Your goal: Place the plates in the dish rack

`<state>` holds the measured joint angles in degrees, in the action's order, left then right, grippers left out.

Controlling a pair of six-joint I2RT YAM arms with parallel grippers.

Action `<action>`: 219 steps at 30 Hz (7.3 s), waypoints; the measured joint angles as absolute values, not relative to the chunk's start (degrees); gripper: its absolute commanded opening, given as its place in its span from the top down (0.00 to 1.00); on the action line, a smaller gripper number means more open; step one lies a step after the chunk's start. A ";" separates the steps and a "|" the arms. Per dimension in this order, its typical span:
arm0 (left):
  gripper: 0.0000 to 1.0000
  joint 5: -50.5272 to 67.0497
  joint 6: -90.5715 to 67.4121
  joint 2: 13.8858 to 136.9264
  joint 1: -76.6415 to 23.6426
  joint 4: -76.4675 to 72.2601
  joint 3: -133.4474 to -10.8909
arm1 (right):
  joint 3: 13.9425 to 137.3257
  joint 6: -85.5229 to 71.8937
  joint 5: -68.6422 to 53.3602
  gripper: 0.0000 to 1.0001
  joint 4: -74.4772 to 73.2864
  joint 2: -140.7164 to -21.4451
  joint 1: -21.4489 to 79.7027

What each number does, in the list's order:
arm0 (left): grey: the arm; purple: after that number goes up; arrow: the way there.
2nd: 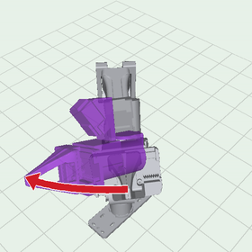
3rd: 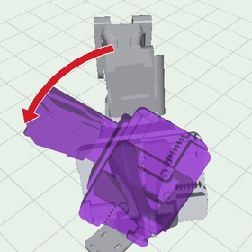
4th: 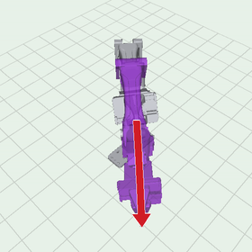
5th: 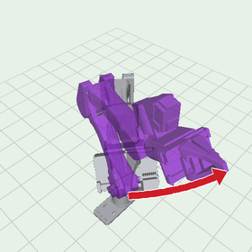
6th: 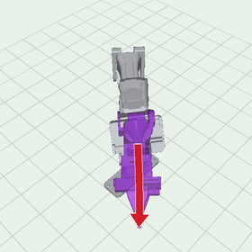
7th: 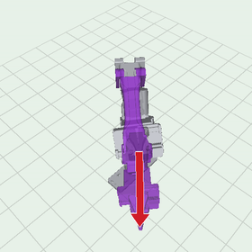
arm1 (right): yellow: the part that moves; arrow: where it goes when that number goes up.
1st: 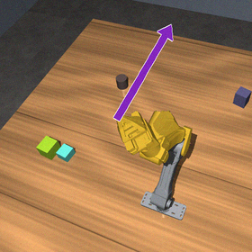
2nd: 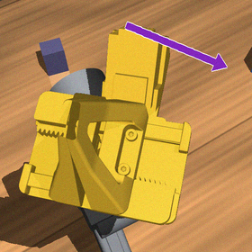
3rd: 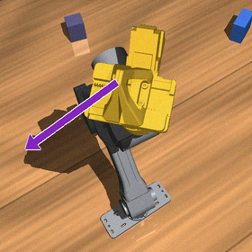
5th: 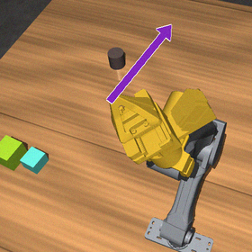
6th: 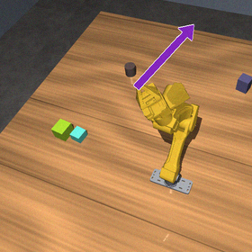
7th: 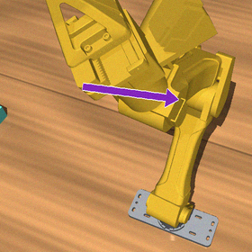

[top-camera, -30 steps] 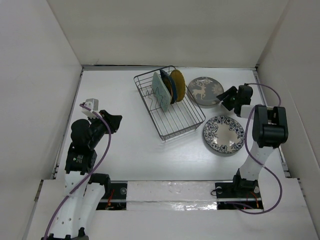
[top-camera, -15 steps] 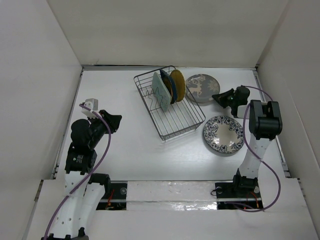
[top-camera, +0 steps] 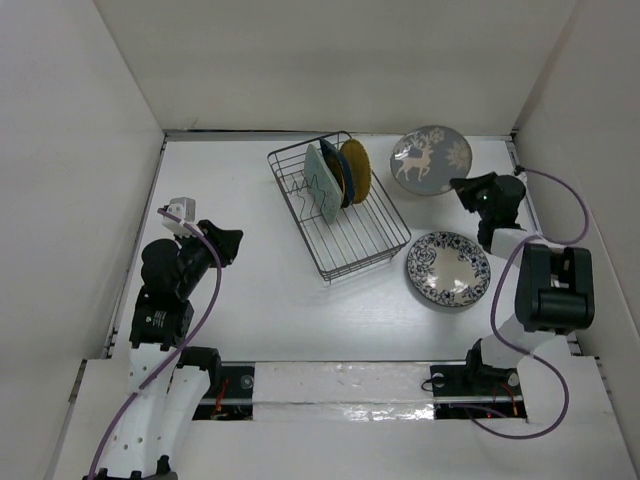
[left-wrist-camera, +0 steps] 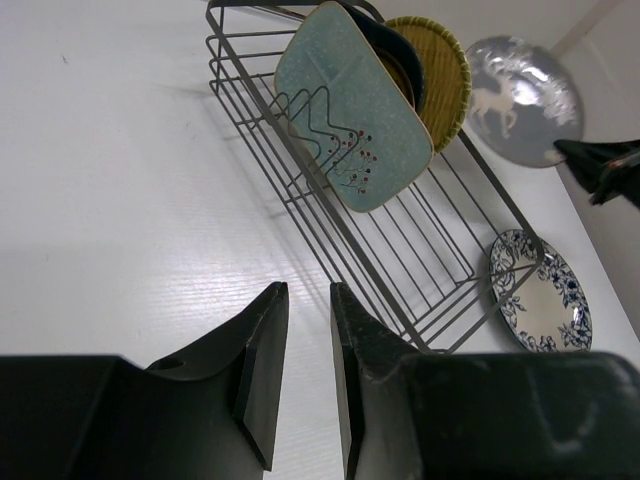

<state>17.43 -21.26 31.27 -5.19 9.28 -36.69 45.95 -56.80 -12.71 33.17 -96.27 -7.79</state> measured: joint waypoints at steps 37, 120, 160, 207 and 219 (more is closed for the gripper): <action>0.79 17.39 -21.26 30.39 -5.19 9.26 -36.69 | 93.62 -5.54 35.03 1.00 -12.19 -100.99 44.25; 0.78 16.47 -21.34 25.58 -16.58 8.80 -37.65 | 18.81 -42.87 -1.74 0.18 -11.25 -52.40 -23.94; 0.78 11.79 -20.88 28.23 -16.47 9.47 -38.70 | 17.58 -45.10 -20.23 0.63 25.78 -79.00 -27.20; 0.78 9.56 -20.84 27.99 -15.27 9.26 -38.72 | 108.14 -8.43 32.01 1.00 -19.25 -100.64 44.14; 0.78 9.58 -20.84 26.20 -15.27 9.28 -38.72 | 121.47 3.51 50.35 1.00 -22.37 -117.82 49.76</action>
<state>9.58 -20.84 26.20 -15.27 9.28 -38.72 121.47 3.51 50.35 -22.37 -117.82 49.76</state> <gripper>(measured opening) 0.218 0.098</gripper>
